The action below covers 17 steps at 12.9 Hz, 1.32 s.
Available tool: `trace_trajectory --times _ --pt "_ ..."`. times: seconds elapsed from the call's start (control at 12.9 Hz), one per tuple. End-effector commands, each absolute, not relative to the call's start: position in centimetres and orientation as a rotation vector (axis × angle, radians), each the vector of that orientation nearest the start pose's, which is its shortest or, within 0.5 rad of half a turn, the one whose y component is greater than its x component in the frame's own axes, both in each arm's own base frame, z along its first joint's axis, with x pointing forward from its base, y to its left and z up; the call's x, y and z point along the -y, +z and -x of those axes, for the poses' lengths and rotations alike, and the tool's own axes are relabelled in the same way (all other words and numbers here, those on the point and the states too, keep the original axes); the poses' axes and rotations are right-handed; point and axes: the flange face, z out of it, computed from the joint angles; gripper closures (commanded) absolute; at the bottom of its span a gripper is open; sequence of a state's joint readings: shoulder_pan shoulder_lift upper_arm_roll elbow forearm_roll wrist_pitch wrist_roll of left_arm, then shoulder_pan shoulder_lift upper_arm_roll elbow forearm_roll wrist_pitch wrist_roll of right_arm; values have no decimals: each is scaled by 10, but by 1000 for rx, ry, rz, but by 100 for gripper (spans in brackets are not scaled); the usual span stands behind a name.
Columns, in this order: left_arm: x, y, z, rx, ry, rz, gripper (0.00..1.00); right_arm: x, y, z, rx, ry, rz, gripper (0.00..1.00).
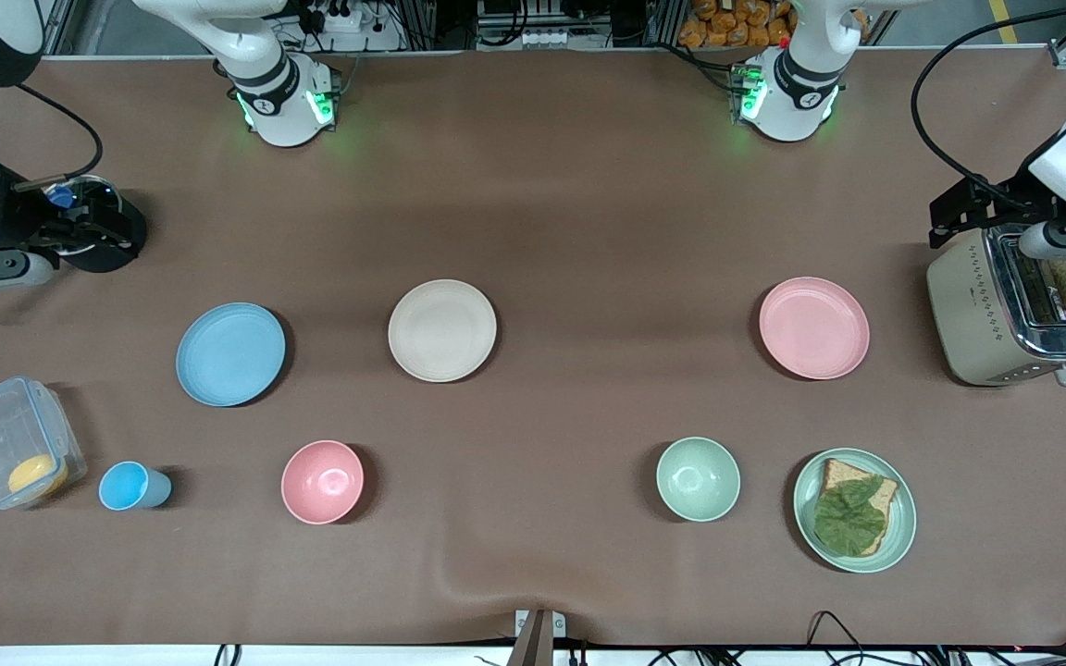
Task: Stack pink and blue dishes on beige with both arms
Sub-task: 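Reach the left gripper toward the pink plate's rim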
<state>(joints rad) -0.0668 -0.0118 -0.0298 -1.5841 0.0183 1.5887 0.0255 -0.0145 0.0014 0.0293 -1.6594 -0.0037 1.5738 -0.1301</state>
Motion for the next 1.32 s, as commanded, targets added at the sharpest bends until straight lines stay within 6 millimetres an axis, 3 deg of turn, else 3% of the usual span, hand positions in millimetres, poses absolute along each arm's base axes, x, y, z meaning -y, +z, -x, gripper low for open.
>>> trace_trajectory --times 0.0,0.31,0.39,0.62,0.85,1.24 --pt "49 628 -545 -156 -51 3096 0 -9 588 -547 243 130 3128 0" --pt "42 617 -556 -154 -33 3092 0 -9 588 -547 243 130 3128 0" --pt "40 601 -564 -156 -3 3089 0 -9 589 -546 243 128 3128 0" --pt "21 536 -590 -121 19 3071 0 -9 589 -546 243 128 3128 0" --pt "7 453 -588 -104 35 3076 0 -9 589 -546 243 128 3128 0" --pt "4 372 -590 -97 165 3078 0 -6 588 -547 236 130 3128 0"
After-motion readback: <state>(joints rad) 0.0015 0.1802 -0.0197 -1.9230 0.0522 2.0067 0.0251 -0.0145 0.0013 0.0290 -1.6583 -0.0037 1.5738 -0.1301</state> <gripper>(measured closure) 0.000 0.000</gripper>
